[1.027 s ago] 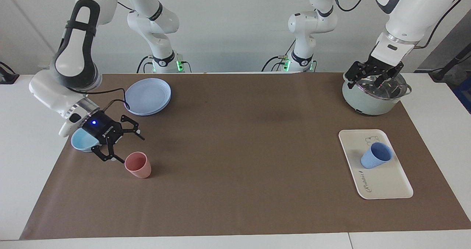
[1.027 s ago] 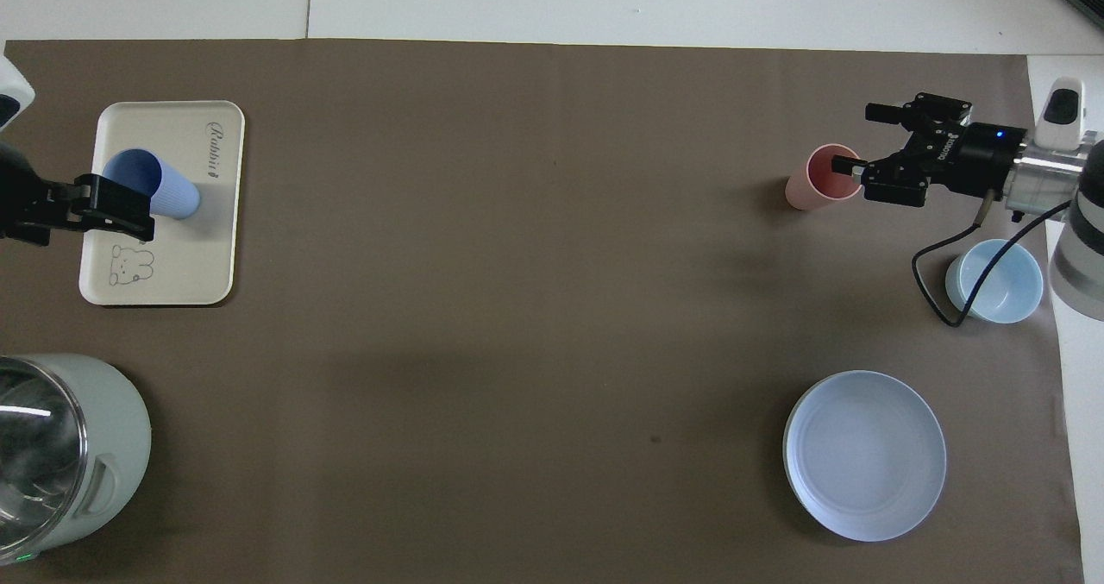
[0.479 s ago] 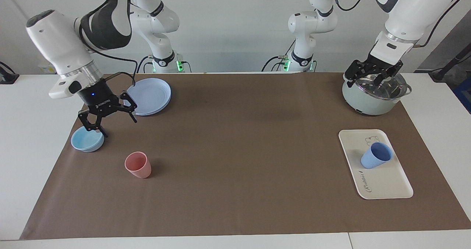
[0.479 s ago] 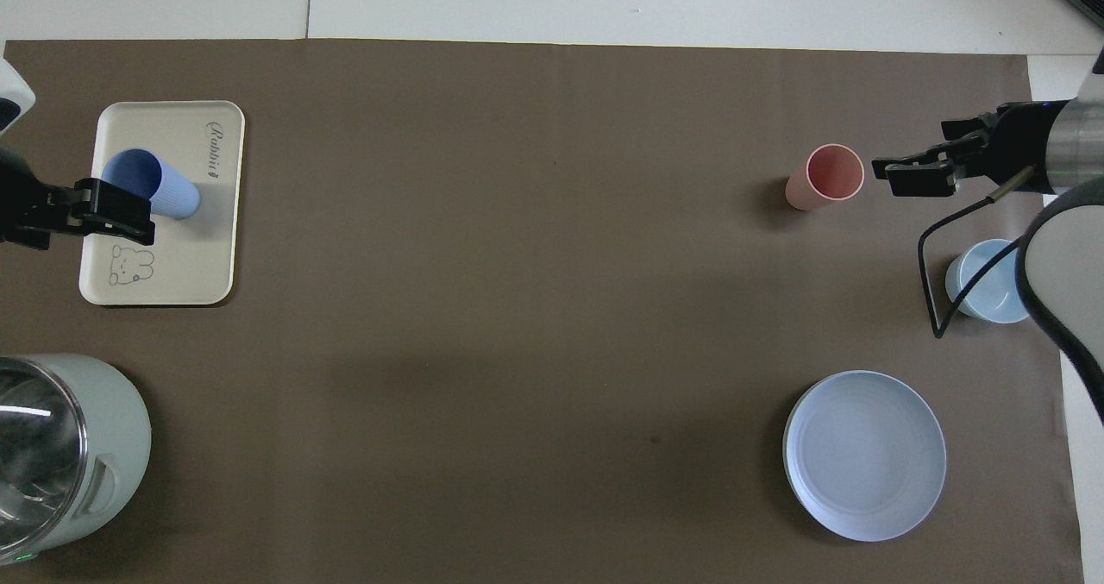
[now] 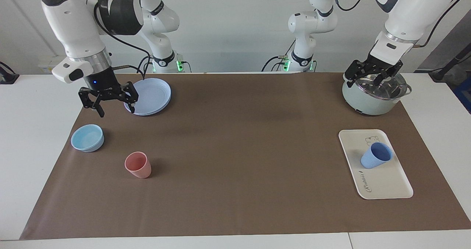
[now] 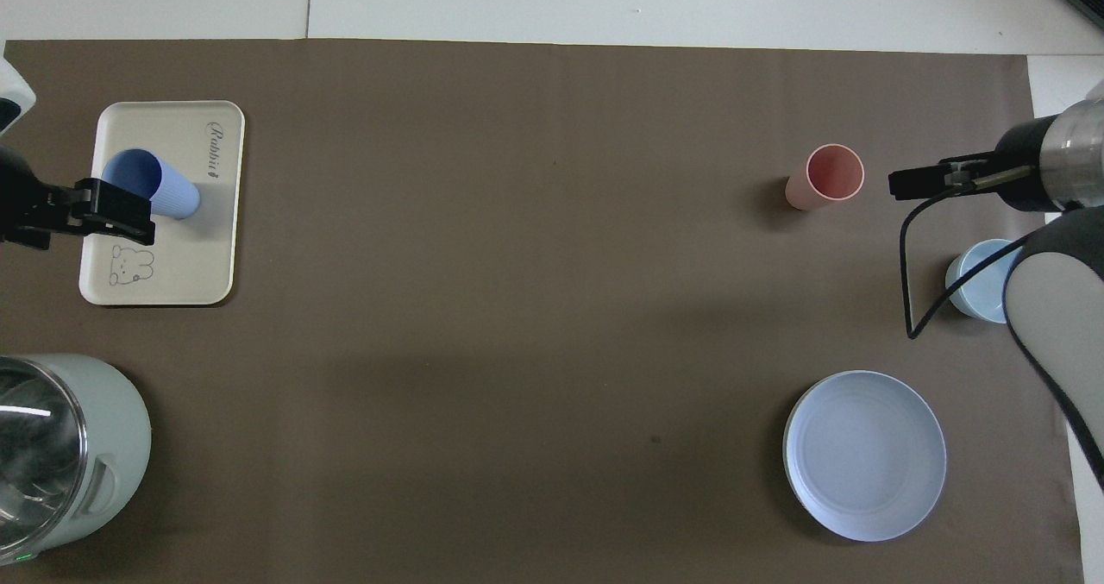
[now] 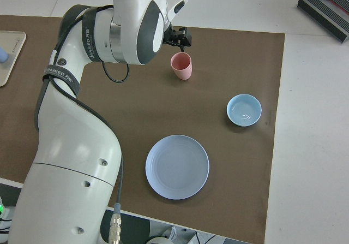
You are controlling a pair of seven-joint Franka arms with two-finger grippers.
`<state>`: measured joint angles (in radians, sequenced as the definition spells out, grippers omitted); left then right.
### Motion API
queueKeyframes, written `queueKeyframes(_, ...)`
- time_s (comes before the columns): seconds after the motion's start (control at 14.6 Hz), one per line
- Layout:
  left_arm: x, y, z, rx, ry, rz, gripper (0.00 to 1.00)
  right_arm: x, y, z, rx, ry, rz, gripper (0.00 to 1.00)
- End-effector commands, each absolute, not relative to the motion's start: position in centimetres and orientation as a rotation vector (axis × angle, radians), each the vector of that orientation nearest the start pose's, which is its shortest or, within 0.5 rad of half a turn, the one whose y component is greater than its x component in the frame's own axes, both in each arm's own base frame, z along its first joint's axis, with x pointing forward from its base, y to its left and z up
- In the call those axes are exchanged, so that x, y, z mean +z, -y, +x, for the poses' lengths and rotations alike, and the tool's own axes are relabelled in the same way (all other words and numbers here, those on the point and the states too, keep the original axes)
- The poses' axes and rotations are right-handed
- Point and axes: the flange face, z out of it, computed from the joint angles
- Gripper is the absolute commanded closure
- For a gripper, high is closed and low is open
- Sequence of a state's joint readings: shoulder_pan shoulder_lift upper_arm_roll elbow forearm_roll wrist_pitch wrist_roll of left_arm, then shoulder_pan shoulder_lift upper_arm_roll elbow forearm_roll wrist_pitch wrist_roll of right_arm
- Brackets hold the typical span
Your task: Place cup on tray
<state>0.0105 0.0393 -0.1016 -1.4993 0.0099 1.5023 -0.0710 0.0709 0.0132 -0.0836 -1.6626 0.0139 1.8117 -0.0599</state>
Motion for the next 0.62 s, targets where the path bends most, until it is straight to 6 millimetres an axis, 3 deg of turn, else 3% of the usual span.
queueKeyframes(0.0, 63.1, 4.7, 54.9, 0.058, -0.034, -3.141, 0.0, 61.9, 3.5, 56.4, -0.068, -0.136, -3.144, 0.0)
queueKeyframes(0.14, 63.1, 4.7, 54.9, 0.058, -0.034, -3.141, 0.0, 61.9, 4.2, 55.3, -0.036, -0.209, -3.127, 0.0)
queueKeyframes(0.27, 63.1, 4.7, 54.9, 0.058, -0.034, -3.141, 0.0, 61.7, 2.9, 55.0, -0.021, -0.178, -3.13, 0.0)
queueKeyframes(0.55, 63.1, 4.7, 54.9, 0.058, -0.031, -3.141, 0.0, 60.8, 3.2, 53.4, 0.061, -0.136, -3.143, 0.0)
